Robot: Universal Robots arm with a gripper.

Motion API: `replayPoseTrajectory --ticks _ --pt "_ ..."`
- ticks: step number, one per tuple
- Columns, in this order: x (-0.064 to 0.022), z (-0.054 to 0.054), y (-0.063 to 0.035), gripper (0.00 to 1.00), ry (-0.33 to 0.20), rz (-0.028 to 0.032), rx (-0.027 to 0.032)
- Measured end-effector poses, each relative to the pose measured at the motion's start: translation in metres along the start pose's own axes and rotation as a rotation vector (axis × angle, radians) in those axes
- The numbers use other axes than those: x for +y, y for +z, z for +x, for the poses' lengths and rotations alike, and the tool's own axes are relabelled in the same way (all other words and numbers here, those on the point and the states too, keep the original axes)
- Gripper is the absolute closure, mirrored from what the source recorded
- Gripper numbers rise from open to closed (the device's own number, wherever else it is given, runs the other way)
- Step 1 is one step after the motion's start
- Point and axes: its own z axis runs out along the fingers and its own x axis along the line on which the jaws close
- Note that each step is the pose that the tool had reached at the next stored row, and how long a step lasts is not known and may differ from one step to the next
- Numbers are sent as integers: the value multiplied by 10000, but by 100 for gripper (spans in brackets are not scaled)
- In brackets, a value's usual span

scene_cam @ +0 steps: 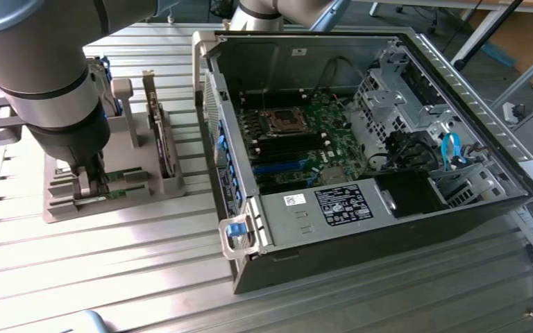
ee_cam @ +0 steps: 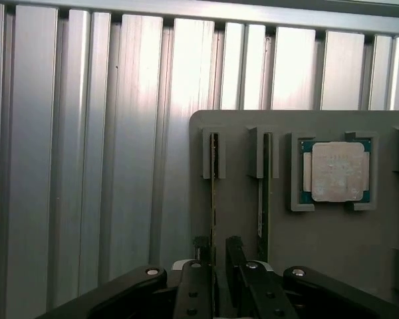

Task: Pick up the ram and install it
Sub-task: 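Pick up the ram and move it above insertion slot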

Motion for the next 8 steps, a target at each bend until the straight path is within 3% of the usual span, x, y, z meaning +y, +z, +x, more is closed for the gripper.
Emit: replayPoseTrajectory --ticks 8 --pt "0 2 48 76 0 -3 2"
